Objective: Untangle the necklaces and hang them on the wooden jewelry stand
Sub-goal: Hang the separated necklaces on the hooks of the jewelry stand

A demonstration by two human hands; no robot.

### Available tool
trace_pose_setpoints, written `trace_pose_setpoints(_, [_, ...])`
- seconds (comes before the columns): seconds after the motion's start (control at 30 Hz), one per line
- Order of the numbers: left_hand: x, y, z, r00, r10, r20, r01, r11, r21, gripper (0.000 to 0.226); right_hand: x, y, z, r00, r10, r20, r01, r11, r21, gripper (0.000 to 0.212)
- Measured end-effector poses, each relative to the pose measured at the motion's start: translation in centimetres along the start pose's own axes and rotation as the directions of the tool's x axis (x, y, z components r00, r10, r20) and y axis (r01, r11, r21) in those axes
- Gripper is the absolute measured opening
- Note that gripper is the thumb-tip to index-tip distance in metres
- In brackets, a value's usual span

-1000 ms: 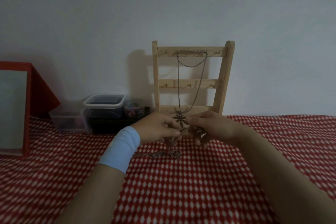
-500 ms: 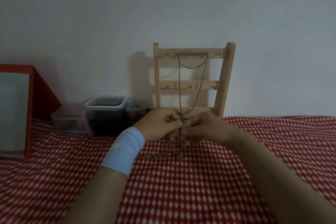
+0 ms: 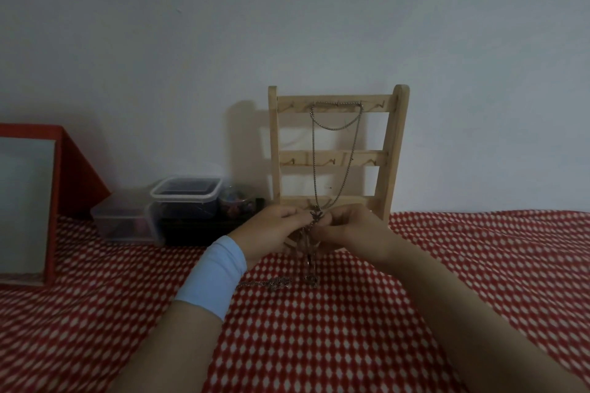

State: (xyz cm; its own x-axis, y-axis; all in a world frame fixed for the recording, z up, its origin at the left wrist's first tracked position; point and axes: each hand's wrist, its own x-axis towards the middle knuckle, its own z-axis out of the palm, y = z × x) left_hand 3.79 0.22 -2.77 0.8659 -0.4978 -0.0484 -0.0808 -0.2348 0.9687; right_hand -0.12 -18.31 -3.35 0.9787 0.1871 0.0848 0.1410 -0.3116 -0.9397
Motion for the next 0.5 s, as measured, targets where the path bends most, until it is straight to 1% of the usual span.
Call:
trace_pose_setpoints(0.03, [0.1,-0.2,0.1,1.0,-0.002,-0.006,0.002,1.0,-0.015,0.028,0.0,0.0,0.1,1.0,-0.007,-0.009,0.007,1.0,-0.012,0.011])
trace_pose_setpoints(0.13, [0.2,0.0,0.3,0.997,0.039,-0.06,-0.035,0.997,0.071,0.022,-0.1,-0.1,0.3,0.998,-0.003,-0.056,0.003,1.0,-0.008,0.015])
trace_pose_setpoints(0.27, [-0.1,0.5,-0.1,0.988,0.099,-0.119,-0.083,0.988,0.133,0.012,0.0,-0.2,0.4,0.992,-0.026,-0.127,0.022,0.999,-0.026,0.015])
trace_pose_setpoints(0.33, [-0.3,0.8,-0.4,0.987,0.111,-0.116,-0.089,0.979,0.181,0.011,0.0,-0.1,0.2,0.991,-0.023,-0.135,0.018,0.999,-0.036,0.012])
trace_pose_setpoints(0.43, [-0.6,1.2,-0.6,0.994,0.093,-0.064,-0.072,0.957,0.282,0.013,0.2,0.2,0.0,0.993,-0.045,-0.109,0.033,0.994,-0.104,0.012])
trace_pose_setpoints(0.5, [-0.4,1.1,-0.3,0.983,0.162,-0.084,-0.12,0.92,0.373,0.011,0.2,0.3,0.1,0.993,-0.069,-0.1,0.049,0.981,-0.187,0.016])
